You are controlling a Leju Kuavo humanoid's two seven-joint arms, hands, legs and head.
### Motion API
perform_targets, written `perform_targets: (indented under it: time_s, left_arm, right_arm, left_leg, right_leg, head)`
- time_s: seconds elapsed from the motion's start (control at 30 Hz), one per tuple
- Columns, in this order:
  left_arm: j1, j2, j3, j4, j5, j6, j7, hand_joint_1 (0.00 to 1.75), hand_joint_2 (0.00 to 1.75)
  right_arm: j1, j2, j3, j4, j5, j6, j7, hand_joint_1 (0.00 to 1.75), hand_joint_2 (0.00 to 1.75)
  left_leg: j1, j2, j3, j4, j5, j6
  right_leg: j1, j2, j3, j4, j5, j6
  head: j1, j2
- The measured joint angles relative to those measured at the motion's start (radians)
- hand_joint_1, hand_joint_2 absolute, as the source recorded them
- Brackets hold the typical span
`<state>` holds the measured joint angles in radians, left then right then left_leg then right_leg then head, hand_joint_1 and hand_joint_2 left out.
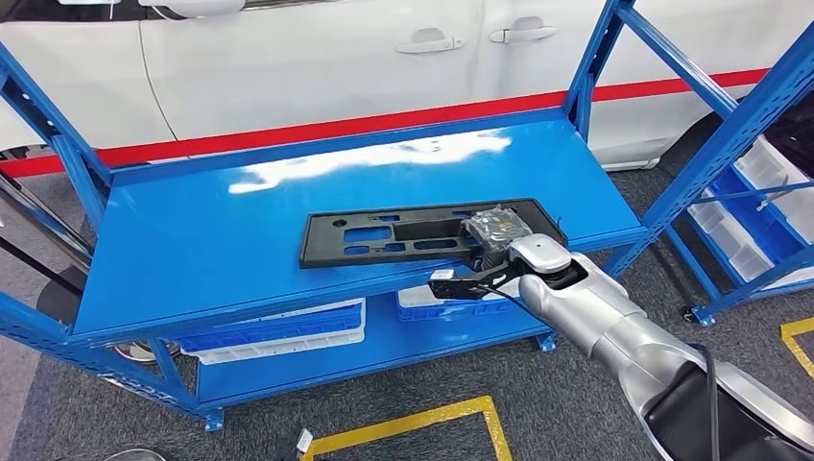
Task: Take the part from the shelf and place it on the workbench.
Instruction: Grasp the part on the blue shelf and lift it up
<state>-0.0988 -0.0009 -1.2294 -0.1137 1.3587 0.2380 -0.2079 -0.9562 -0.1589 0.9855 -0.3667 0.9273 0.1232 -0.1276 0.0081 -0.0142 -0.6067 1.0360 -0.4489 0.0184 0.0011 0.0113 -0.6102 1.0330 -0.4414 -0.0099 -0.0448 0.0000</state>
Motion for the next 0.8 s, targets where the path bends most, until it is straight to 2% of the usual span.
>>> perform_targets:
  time_s: [0.1, 0.8]
  left_arm:
    - [0.000, -0.001, -0.001, 0.000, 0.000, 0.000, 0.000, 0.00, 0.00]
    - [-0.001, -0.002, -0.016, 0.000, 0.002, 0.000, 0.000, 0.00, 0.00]
  right_arm:
    - [0.003, -0.009, -0.003, -0.003, -0.001, 0.000, 0.000, 1.75, 1.75]
    - [0.006, -0.038, -0.011, -0.023, -0.002, -0.015, 0.002, 1.75, 1.75]
  left_leg:
    - [-0.001, 0.000, 0.000, 0.000, 0.000, 0.001]
    - [-0.001, 0.000, 0.001, -0.002, 0.002, 0.003]
  right_leg:
    - [-0.002, 0.001, 0.000, -0.001, 0.000, 0.008]
    - [-0.002, 0.000, -0.001, 0.000, 0.001, 0.009]
  head:
    - [0.000, 0.000]
    - [0.000, 0.000]
